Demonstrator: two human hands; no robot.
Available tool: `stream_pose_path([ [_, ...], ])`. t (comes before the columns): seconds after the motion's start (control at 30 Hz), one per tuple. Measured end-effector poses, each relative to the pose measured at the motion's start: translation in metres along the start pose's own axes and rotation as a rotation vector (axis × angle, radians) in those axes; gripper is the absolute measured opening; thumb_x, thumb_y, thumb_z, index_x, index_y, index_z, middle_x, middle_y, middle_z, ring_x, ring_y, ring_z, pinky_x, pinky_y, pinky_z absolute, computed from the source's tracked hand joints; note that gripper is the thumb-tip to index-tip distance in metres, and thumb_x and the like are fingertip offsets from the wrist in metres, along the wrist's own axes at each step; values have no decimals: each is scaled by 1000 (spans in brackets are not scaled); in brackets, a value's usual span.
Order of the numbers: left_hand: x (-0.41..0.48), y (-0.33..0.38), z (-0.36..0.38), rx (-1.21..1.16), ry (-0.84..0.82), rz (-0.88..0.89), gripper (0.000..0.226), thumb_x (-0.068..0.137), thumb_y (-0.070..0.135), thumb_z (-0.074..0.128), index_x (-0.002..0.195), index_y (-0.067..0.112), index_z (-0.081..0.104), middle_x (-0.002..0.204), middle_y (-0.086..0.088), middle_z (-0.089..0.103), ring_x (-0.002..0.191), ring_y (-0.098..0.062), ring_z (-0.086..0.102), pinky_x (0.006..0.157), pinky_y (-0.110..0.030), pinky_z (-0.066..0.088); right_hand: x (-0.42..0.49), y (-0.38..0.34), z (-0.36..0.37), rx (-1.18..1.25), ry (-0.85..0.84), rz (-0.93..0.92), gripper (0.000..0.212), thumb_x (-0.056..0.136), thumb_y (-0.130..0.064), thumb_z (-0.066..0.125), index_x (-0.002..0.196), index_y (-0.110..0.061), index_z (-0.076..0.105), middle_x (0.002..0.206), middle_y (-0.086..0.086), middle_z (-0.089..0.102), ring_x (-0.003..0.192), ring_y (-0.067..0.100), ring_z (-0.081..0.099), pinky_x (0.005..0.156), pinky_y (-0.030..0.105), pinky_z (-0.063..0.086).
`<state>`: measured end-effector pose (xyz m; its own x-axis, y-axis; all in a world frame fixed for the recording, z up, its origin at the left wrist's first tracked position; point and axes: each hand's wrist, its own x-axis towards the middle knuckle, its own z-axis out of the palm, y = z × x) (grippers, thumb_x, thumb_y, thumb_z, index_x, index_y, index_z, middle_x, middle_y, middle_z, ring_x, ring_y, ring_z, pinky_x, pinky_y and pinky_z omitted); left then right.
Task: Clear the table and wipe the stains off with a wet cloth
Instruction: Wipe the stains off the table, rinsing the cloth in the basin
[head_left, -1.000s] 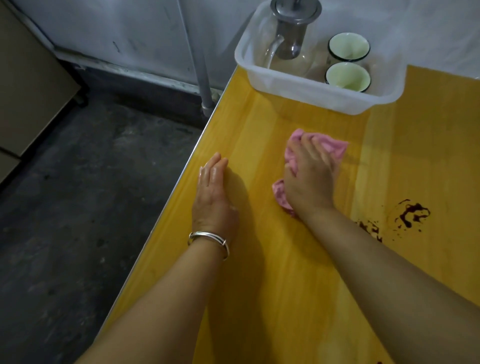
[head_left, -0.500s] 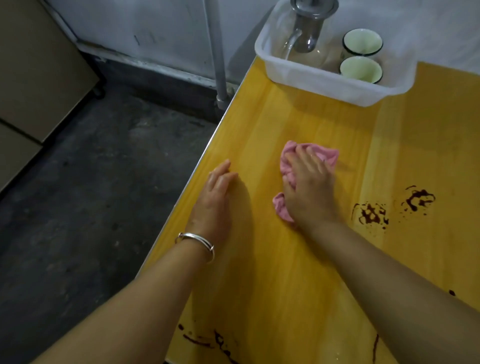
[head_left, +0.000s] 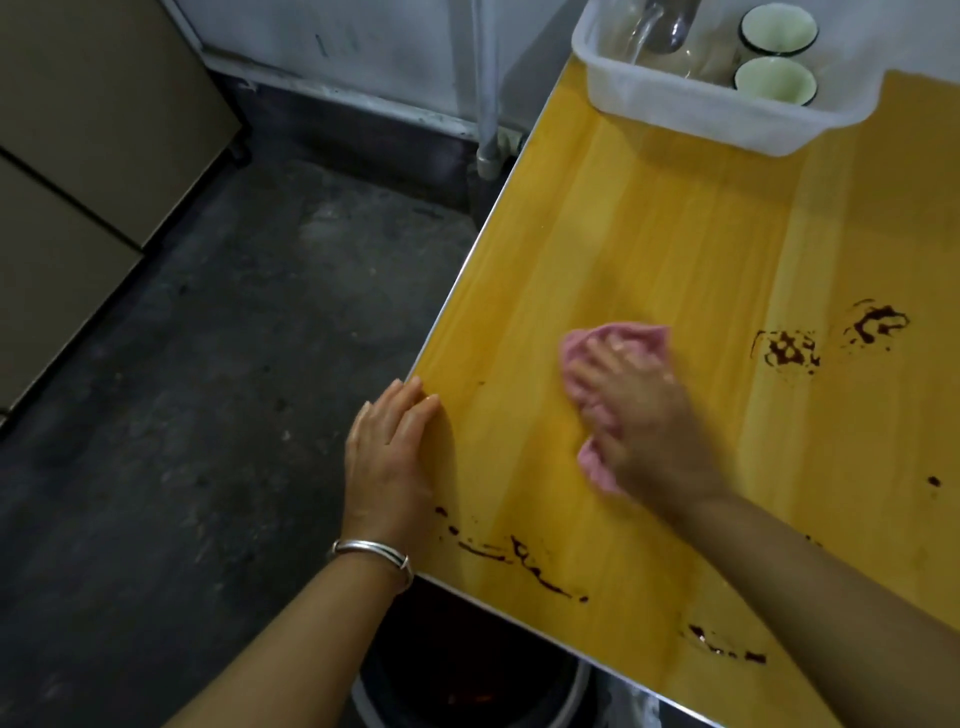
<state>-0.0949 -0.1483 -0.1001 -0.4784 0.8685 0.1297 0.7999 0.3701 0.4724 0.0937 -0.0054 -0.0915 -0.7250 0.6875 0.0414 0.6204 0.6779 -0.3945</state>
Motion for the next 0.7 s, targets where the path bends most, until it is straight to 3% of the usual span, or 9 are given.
stream_pose_path([
  [0.1, -23, -7, 0, -88, 5, -51, 60, 67, -24, 51, 121, 4, 56, 133, -15, 50, 131, -22, 33, 109, -46, 21, 14, -17, 5, 55, 122, 331, 56, 83, -28, 37, 136, -13, 47, 149, 7, 37, 141, 25, 27, 117, 45, 15],
  [0.17, -36, -10, -3, -143, 11, -89, 63, 68, -26, 51, 124, 2, 52, 138, -15, 45, 133, -16, 26, 112, -48, 20, 24, -37, 14, 53, 134, 411, 56, 83, -28, 36, 137, -16, 46, 152, 5, 32, 143, 22, 23, 116, 41, 12],
  [0.3, -50, -10, -11, -219, -22, -99, 62, 70, -27, 48, 127, -2, 47, 140, -18, 40, 133, -18, 23, 111, -53, 25, 17, -79, 33, 77, 21, 204, 51, 92, -17, 50, 142, -22, 38, 154, -1, 26, 145, 17, 16, 120, 41, 5],
  [0.4, -51, -19, -12, -200, -52, -23, 58, 69, -23, 59, 123, -7, 48, 135, -25, 44, 129, -24, 28, 106, -57, 30, -7, -100, 36, 110, -70, -24, 47, 89, -21, 48, 136, -21, 48, 149, 0, 36, 142, 19, 23, 118, 44, 10],
  [0.5, -53, -21, -17, -142, -129, 6, 62, 71, -14, 67, 127, -3, 46, 142, -20, 38, 133, -18, 19, 113, -45, 21, -30, -84, 21, 163, -205, -118, 58, 76, -28, 38, 131, -21, 53, 145, -3, 39, 139, 13, 23, 117, 40, 9],
  [0.6, -54, -20, -24, -145, -165, 4, 63, 82, -12, 54, 139, 6, 32, 154, -7, 16, 140, -10, 0, 118, -29, 1, -49, -55, 7, 166, -130, 58, 48, 81, -14, 51, 129, -16, 56, 145, 5, 42, 140, 23, 28, 117, 47, 17],
  [0.7, -53, -19, -25, -144, -166, 5, 63, 84, -12, 50, 140, 8, 30, 155, -4, 11, 137, -6, -7, 115, -23, -8, -46, -60, 6, 129, 80, 360, 41, 90, -10, 52, 132, -10, 52, 148, 10, 37, 141, 26, 28, 116, 39, 16],
])
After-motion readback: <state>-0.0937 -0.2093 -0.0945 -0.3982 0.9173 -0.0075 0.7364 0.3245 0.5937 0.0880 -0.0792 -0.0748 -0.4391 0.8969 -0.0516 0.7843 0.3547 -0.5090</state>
